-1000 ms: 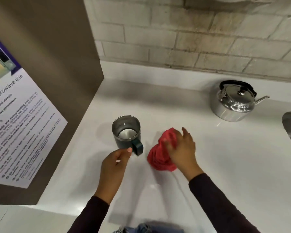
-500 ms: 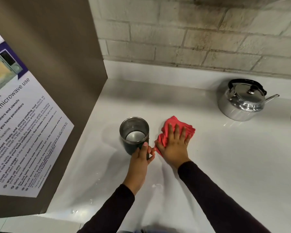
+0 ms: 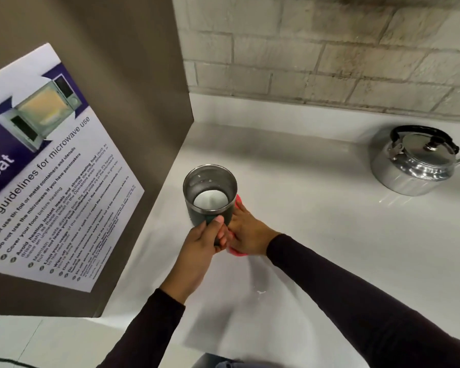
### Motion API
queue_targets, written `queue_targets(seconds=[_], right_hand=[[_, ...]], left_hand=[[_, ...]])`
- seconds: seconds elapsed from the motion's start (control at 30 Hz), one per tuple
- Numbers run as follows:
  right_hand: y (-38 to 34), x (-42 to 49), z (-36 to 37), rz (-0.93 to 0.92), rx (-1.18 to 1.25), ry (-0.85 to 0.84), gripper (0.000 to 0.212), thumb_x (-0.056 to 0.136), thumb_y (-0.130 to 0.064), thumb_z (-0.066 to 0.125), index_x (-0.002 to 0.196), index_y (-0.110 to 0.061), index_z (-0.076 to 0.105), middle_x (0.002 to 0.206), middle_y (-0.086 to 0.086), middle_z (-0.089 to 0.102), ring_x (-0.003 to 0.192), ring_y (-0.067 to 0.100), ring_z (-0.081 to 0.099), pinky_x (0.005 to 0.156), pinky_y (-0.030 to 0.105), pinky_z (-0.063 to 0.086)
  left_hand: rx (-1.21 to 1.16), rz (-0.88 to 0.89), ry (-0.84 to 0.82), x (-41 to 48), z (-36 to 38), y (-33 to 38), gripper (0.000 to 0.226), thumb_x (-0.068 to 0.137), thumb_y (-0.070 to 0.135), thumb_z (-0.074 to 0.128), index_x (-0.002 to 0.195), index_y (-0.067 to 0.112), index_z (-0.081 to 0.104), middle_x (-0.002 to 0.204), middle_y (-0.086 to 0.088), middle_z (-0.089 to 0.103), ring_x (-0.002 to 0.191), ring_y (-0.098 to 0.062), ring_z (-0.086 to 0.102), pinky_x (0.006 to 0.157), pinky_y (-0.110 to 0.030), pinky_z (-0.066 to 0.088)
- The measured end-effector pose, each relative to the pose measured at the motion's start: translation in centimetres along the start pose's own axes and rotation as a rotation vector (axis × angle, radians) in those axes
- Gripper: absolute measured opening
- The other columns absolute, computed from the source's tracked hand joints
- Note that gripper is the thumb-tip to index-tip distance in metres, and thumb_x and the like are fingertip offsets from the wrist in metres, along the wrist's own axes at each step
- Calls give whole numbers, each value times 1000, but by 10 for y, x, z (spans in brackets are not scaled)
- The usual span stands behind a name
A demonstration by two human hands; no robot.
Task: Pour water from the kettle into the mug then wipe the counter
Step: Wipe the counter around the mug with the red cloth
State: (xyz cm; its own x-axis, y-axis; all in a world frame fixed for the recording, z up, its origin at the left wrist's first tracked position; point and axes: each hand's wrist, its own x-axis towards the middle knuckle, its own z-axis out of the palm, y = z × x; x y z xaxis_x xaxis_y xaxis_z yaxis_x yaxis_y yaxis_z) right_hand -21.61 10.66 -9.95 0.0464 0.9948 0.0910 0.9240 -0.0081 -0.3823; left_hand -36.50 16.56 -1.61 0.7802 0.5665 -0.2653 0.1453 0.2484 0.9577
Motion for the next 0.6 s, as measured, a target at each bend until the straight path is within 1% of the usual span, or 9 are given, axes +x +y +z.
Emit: queue_targets(seconds=[0.03, 0.07, 0.17, 0.27, 0.37, 0.4, 0.47, 0.53, 0.6], right_hand=[[-6, -6, 2, -32, 27, -3, 26, 88, -26, 47, 100, -16, 67, 129, 11, 61, 142, 39, 25, 119, 58, -2], [-12, -13, 3, -46, 45, -2, 24, 88, -27, 49, 97, -16, 68, 123, 8, 65, 139, 37, 31, 119, 56, -1], [-25, -41, 9, -51, 156, 61, 29, 83, -21, 58, 110, -17, 69, 123, 5, 67, 135, 29, 41, 121, 49, 4], [-30, -76, 10, 26, 259, 85, 37, 77, -13, 63, 114, -15, 67, 135, 4, 60, 142, 25, 33, 121, 44, 15], [-29, -109, 9, 116, 291, 163, 36, 74, -13, 61, 110, -17, 67, 137, 2, 58, 140, 8, 27, 121, 27, 12], [-29, -118, 8, 169, 298, 185, 36, 75, -14, 59, 109, -19, 67, 136, 0, 58, 139, 6, 27, 120, 26, 12], [-29, -136, 8, 309, 285, 237, 38, 76, -13, 54, 110, -23, 67, 137, -6, 55, 140, 8, 29, 120, 28, 15], [-31, -148, 10, 447, 241, 283, 44, 76, -14, 53, 117, -22, 64, 139, -3, 54, 140, 17, 32, 119, 33, 18], [-36, -154, 13, 560, 171, 323, 46, 77, -14, 56, 123, -21, 60, 141, 2, 52, 140, 24, 34, 119, 39, 20]], left_hand=[[2, 6, -6, -1, -2, 1, 48, 96, 25, 42, 48, 27, 42, 50, 10, 44, 57, -8, 46, 69, -22, 49], [2, 12, -11, -2, -2, 1, 48, 96, 25, 42, 48, 27, 42, 50, 10, 44, 59, -9, 46, 70, -24, 47], [-1, 8, -28, -2, -2, -3, 50, 96, 25, 42, 46, 28, 42, 50, 10, 44, 61, -12, 47, 72, -29, 42], [17, 0, -56, 1, 1, -11, 49, 97, 26, 41, 47, 27, 41, 51, 10, 43, 68, -18, 45, 74, -32, 40], [8, -27, -70, 4, 8, -22, 49, 97, 25, 40, 47, 27, 40, 50, 10, 42, 72, -23, 42, 74, -33, 38], [4, -40, -74, 5, 10, -26, 49, 97, 25, 40, 47, 27, 40, 50, 11, 42, 71, -23, 42, 74, -32, 39], [-7, -76, -77, 7, 16, -31, 50, 97, 25, 41, 46, 26, 40, 48, 11, 43, 66, -17, 45, 73, -28, 43], [-16, -104, -58, 9, 18, -36, 51, 96, 26, 43, 46, 25, 41, 47, 11, 45, 60, -10, 50, 71, -24, 47], [-10, -117, -61, 10, 20, -40, 51, 96, 26, 43, 45, 25, 42, 47, 11, 45, 57, -6, 52, 71, -24, 47]])
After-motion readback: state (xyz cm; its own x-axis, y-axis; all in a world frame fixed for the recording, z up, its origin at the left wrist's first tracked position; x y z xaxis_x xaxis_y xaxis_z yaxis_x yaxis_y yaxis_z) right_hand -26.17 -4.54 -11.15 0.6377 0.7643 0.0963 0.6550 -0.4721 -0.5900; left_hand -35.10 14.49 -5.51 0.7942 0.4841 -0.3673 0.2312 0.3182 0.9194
